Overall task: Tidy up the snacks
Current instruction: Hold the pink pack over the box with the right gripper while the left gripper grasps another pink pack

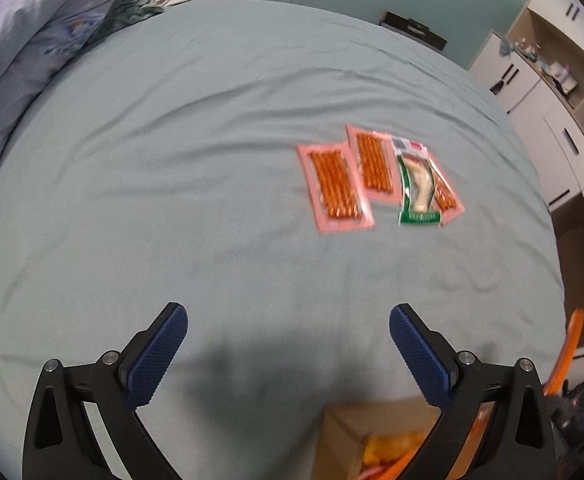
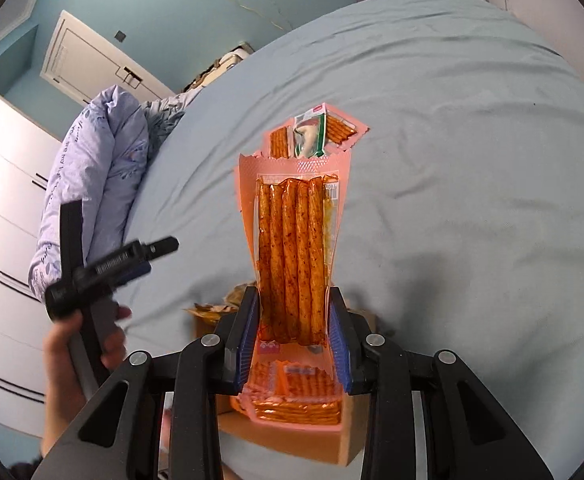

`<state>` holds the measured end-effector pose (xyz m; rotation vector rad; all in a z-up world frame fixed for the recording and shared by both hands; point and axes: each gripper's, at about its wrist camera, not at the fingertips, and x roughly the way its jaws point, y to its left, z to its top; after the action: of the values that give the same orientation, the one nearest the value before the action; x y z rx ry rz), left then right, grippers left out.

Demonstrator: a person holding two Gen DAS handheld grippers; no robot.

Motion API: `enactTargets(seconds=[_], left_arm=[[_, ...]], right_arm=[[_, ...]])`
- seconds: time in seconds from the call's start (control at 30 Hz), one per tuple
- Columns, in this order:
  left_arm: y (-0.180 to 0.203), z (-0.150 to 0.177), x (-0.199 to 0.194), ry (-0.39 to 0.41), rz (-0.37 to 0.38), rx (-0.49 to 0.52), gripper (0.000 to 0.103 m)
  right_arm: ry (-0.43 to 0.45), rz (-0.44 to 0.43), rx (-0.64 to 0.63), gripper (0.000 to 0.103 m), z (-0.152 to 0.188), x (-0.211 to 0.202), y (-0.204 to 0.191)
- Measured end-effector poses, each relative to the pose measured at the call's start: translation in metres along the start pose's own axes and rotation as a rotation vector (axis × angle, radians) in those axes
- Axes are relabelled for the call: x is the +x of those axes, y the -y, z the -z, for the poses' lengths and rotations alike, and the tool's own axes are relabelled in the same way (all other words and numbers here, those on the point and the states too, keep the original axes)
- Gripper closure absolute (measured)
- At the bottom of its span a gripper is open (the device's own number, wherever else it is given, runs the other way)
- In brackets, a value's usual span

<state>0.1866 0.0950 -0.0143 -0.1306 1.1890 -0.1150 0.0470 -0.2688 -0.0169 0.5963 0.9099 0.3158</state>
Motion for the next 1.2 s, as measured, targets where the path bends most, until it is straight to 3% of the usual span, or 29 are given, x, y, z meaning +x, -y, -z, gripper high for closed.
enactTargets(seconds=[0.13,0.23,0.43,0.53,0.63,0.67,0.7,0.77,0.83,0.93,1.2], left_arm=[[0.015,-0.051,0.026,-0.035,0.009,-0.002,0.0],[0.027,-0.085,0.073,-0.121,-0.018,-0.038,0.0],[0.042,-0.107,0.158,-0.287,-0.076,-0.088,0.0],[0.049,-0.107,0.172,-0.274,-0.134,-0.067,0.0],[0.056,-0.104,0.169,-0.229,-0.146,-0.032,0.009],[0.056,-0.103,0.166,-0.219,-0.148,-0.024,0.025],[0.055,-0.102,0.16,-0.203,-0.146,-0.012,0.05],[0.051,-0.1,0.147,-0.184,-0.14,0.001,0.069],[0.039,-0.095,0.136,-0.204,-0.097,-0.032,0.07],[0.028,-0.081,0.112,-0.18,-0.094,-0.049,0.071],[0.036,-0.001,-0.013,-0.056,0.058,0.092,0.071]], right_arm=[[-0.028,0.034,-0.002,0.072,0.002,0.009,0.004],[-0.053,0.028,0.036,0.072,-0.001,0.017,0.017],[-0.054,0.021,0.05,0.072,-0.013,0.006,0.028],[-0.031,0.035,0.03,0.072,-0.009,-0.007,0.022],[-0.028,0.02,0.042,0.072,-0.005,-0.006,0.023],[-0.03,0.016,0.047,0.072,-0.004,-0.007,0.025],[-0.033,0.018,0.05,0.072,-0.004,-0.005,0.026],[-0.038,0.022,0.054,0.072,-0.006,0.001,0.024],[-0.039,0.013,0.059,0.072,-0.007,0.001,0.024],[-0.021,0.015,0.047,0.072,-0.008,-0.003,0.018],[0.019,0.002,0.031,0.072,-0.008,-0.012,0.005]])
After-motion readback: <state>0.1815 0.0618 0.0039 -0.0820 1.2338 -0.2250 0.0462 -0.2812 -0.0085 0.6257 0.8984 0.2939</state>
